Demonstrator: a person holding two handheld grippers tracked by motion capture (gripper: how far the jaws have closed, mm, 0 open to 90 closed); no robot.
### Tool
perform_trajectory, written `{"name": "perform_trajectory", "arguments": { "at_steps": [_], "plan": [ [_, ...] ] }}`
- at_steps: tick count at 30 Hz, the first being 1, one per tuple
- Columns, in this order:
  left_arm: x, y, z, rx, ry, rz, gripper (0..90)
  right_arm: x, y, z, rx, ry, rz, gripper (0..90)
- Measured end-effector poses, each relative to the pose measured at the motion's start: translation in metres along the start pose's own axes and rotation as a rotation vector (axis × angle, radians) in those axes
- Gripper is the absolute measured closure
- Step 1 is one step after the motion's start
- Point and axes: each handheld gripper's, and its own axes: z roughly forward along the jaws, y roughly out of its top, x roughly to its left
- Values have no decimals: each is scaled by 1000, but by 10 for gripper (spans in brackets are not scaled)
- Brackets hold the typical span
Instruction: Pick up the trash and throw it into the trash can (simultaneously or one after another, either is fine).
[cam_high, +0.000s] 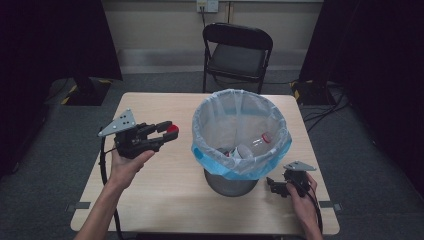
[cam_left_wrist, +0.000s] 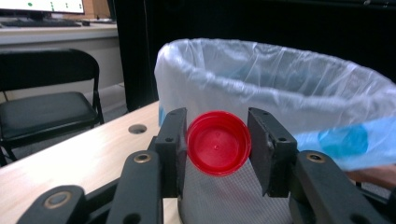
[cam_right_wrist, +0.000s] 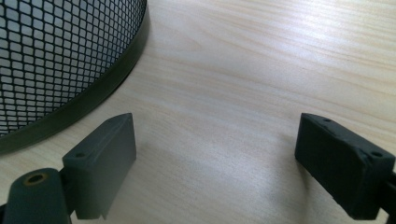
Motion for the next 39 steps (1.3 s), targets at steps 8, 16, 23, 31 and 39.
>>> {"name": "perform_trajectory", "arguments": {
  "at_steps": [8,16,23,31,39],
  "plan": [
    [-1,17,1,-35,20,7,595,0,0,0,0,0,0,118],
    [-7,36,2,-76,4,22,595,0,0,0,0,0,0,118],
    [-8,50,-4,-113,23,33,596,0,0,0,0,0,1,118],
    [-14,66,0,-146,-3,51,595,0,0,0,0,0,0,118],
    [-22,79,14,-161,-55,57,595,0,0,0,0,0,1,118]
  ]
}}
